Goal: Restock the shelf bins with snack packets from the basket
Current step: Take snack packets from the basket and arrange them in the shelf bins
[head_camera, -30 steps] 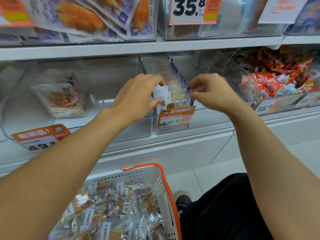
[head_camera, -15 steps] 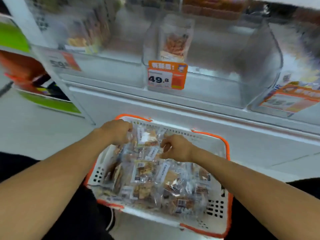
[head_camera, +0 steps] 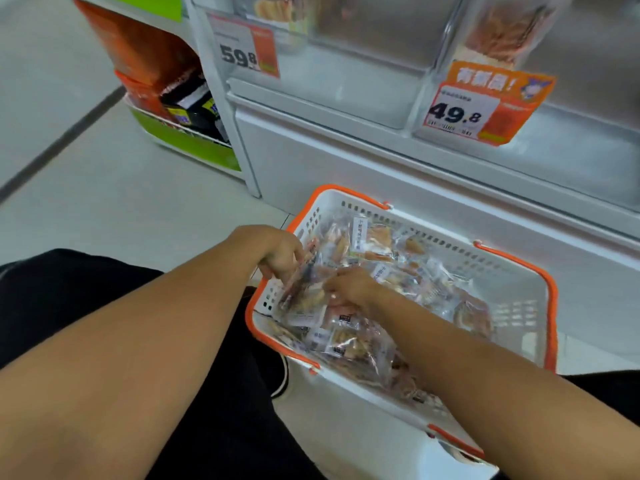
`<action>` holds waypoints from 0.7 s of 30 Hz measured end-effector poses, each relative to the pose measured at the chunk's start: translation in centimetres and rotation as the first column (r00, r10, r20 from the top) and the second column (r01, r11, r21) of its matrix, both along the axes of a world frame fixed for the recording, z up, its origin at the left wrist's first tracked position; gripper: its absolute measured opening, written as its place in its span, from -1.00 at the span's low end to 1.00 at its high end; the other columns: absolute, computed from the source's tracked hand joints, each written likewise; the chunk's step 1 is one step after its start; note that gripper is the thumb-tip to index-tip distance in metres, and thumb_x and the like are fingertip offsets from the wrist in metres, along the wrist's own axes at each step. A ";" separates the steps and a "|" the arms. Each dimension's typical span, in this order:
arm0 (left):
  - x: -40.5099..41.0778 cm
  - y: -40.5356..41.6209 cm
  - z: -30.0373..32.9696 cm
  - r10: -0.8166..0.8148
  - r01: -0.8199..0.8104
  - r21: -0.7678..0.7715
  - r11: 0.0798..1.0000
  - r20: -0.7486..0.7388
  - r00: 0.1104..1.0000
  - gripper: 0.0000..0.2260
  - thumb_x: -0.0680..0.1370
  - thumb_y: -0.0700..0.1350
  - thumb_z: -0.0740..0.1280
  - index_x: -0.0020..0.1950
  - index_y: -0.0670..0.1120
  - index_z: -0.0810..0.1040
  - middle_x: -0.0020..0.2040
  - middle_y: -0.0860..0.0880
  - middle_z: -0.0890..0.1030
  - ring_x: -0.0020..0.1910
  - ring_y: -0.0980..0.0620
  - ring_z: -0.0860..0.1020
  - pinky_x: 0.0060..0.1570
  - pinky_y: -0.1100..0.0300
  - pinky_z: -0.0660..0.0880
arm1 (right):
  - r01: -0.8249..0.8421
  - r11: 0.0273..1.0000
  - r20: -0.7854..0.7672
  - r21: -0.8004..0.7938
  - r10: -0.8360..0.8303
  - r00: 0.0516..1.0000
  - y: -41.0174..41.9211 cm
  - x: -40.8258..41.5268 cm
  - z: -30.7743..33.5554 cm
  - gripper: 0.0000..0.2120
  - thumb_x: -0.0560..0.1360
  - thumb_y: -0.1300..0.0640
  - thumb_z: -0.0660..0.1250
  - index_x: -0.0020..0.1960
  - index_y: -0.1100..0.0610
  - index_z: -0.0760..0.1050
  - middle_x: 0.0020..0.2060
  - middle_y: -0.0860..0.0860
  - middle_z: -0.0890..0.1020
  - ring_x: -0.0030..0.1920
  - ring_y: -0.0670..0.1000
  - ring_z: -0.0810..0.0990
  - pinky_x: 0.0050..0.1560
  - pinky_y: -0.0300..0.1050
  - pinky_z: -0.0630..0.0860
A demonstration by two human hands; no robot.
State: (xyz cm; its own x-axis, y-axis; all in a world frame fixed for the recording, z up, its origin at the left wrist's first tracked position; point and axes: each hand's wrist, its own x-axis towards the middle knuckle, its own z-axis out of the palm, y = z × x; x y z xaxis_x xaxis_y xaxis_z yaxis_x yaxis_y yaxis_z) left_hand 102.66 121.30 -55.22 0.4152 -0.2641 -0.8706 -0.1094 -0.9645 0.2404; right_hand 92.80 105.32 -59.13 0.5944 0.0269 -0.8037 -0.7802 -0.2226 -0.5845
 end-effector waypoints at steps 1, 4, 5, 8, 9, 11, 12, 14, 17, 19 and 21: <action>0.1 -0.2 0.5 0.031 -0.030 -0.029 0.999 0.019 0.999 -0.27 0.45 -0.16 0.53 0.53 -0.02 0.25 0.44 -0.12 0.42 0.24 -0.10 0.54 0.08 0.05 0.61 | 0.025 0.995 -0.008 0.099 -0.024 1.000 -1.7 0.3 0.8 -0.85 0.57 0.34 0.32 0.11 0.20 0.45 -0.02 0.18 0.64 -0.19 0.08 0.70 -0.19 -0.01 0.69; 0.2 -1.8 2.9 0.127 -0.132 -0.210 0.969 -0.041 0.991 -0.16 0.40 -0.04 0.58 0.56 0.04 0.19 0.49 -0.04 0.33 0.34 -0.10 0.45 0.10 0.07 0.57 | -0.035 0.960 0.084 0.279 0.011 0.996 -8.0 1.0 6.1 -0.81 0.57 0.31 0.32 0.18 0.23 0.48 -0.16 0.08 0.66 -0.21 -0.01 0.71 -0.08 -0.02 0.68; 0.1 -2.8 4.0 0.179 -0.204 -0.309 0.929 -0.108 0.978 -0.17 0.41 -0.07 0.57 0.56 0.05 0.20 0.45 -0.05 0.37 0.31 -0.08 0.48 0.10 0.09 0.58 | -0.042 0.952 0.110 0.303 0.009 0.994 -10.1 1.2 8.4 -0.83 0.52 0.28 0.37 0.10 0.21 0.50 -0.21 0.07 0.66 -0.24 -0.03 0.71 -0.15 -0.08 0.69; -0.3 -6.9 8.0 0.282 -0.503 -0.558 0.660 -0.437 0.854 -0.43 0.49 -0.22 0.45 0.48 -0.06 0.37 -0.01 -0.05 0.65 -0.10 0.06 0.64 -0.14 0.22 0.62 | -0.040 0.958 0.220 0.284 -0.024 0.975 -15.9 1.1 15.7 -0.79 0.36 0.14 0.46 -0.07 0.17 0.50 -0.23 0.09 0.66 -0.26 -0.04 0.71 -0.27 -0.20 0.66; -0.5 -8.4 9.4 0.256 -0.561 -0.604 0.566 -0.518 0.816 -0.53 0.50 -0.24 0.41 0.40 -0.11 0.45 -0.16 -0.02 0.65 -0.24 0.10 0.63 -0.23 0.26 0.60 | -0.019 0.958 0.265 0.287 -0.060 0.962 -17.7 0.9 17.8 -0.81 0.41 0.12 0.40 -0.04 0.18 0.52 -0.20 0.11 0.67 -0.25 -0.03 0.71 -0.26 -0.19 0.66; -1.0 -11.2 11.8 0.177 -0.647 -0.653 0.394 -0.637 0.751 -0.70 0.50 -0.24 0.36 0.24 -0.16 0.57 -0.20 -0.02 0.67 -0.33 0.14 0.61 -0.32 0.30 0.57 | 0.021 0.919 0.338 0.394 -0.165 0.927 -20.6 0.1 21.8 -0.68 0.49 0.06 0.30 0.19 0.18 0.53 0.02 0.15 0.68 -0.13 0.04 0.71 -0.19 -0.11 0.68; -1.3 -12.7 12.9 0.123 -0.688 -0.645 0.332 -0.694 0.710 -0.75 0.51 -0.25 0.34 0.17 -0.17 0.63 -0.16 -0.05 0.68 -0.31 0.12 0.64 -0.32 0.29 0.58 | -0.008 0.874 0.378 0.486 -0.202 0.903 -21.9 -0.6 23.4 -0.55 0.49 0.02 0.33 0.34 0.14 0.46 0.20 0.15 0.63 -0.04 0.07 0.70 -0.14 -0.06 0.68; -1.9 -15.6 14.7 0.012 -0.763 -0.585 0.276 -0.792 0.611 -0.78 0.47 -0.24 0.33 0.06 -0.18 0.70 -0.18 -0.09 0.68 -0.38 0.09 0.63 -0.43 0.29 0.56 | -0.111 0.815 0.494 0.568 -0.230 0.839 -24.1 -2.1 25.4 -0.30 0.40 -0.01 0.51 0.48 0.03 0.35 0.41 0.14 0.47 0.08 0.10 0.64 -0.02 -0.04 0.66; -2.8 -20.0 16.2 -0.122 -0.867 -0.428 0.256 -0.904 0.410 -0.65 0.31 -0.32 0.55 0.07 -0.24 0.61 -0.27 -0.10 0.55 -0.51 0.14 0.47 -0.60 0.36 0.42 | -0.049 0.889 0.684 0.455 -0.314 0.659 -25.9 -3.3 26.1 -0.58 0.30 -0.13 0.57 0.06 0.06 0.65 0.12 0.17 0.65 -0.23 0.02 0.60 -0.32 -0.22 0.51; -2.6 -22.6 16.4 -0.142 -0.916 -0.330 0.227 -0.942 0.304 -0.47 0.27 -0.38 0.58 0.13 -0.24 0.42 -0.26 -0.13 0.49 -0.52 0.15 0.43 -0.63 0.36 0.40 | 0.145 0.930 0.771 0.338 -0.362 0.524 -26.3 -3.6 27.0 -0.65 0.38 -0.17 0.43 -0.15 0.13 0.65 -0.15 0.19 0.68 -0.40 0.00 0.59 -0.45 -0.25 0.47; -3.0 -24.9 16.9 -0.180 -0.939 -0.253 0.234 -0.960 0.214 -0.52 0.32 -0.45 0.51 0.13 -0.24 0.38 -0.22 -0.17 0.47 -0.50 0.10 0.45 -0.62 0.31 0.43 | 0.250 0.917 0.791 0.311 -0.395 0.466 -27.7 -4.5 27.9 -0.56 0.40 -0.16 0.32 -0.06 0.23 0.61 -0.19 0.19 0.71 -0.35 0.01 0.68 -0.38 -0.25 0.59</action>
State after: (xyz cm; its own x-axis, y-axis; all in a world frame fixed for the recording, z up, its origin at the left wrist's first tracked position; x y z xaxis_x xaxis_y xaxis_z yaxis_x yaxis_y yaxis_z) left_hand 99.69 96.38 -38.32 0.1011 -0.9684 -0.2279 0.9470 0.0235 0.3203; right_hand 88.28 77.65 -31.22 0.9659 -0.2527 0.0557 0.0766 0.0737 -0.9943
